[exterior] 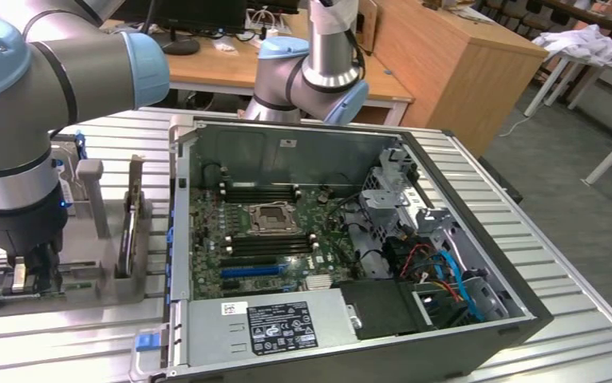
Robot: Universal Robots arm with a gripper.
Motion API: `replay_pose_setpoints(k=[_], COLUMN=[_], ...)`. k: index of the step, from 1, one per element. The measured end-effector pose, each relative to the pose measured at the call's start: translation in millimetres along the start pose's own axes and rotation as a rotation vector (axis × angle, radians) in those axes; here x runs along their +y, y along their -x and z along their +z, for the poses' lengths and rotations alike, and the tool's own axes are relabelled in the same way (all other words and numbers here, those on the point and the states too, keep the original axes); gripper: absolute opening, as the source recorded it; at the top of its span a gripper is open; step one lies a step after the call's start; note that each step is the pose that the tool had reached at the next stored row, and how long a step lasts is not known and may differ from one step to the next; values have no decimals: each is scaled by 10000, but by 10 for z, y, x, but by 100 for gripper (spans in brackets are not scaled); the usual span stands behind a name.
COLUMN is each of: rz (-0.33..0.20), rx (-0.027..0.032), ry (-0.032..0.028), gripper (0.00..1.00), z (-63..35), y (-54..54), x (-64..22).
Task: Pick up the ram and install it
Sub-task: 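Pick up the ram and move it above insertion slot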
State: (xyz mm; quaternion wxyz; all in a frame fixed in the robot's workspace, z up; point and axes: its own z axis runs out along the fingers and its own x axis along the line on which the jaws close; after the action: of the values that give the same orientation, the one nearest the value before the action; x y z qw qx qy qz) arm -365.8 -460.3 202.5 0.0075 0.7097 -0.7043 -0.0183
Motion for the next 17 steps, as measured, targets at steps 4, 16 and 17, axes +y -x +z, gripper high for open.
replay_pose_setpoints(k=[4,16,17], rz=[0,2,1], rx=[3,2,2], ry=[4,2,1], gripper=[11,11,11], z=[-25,-175,-191], y=[0,3,3], x=[1,7,7])
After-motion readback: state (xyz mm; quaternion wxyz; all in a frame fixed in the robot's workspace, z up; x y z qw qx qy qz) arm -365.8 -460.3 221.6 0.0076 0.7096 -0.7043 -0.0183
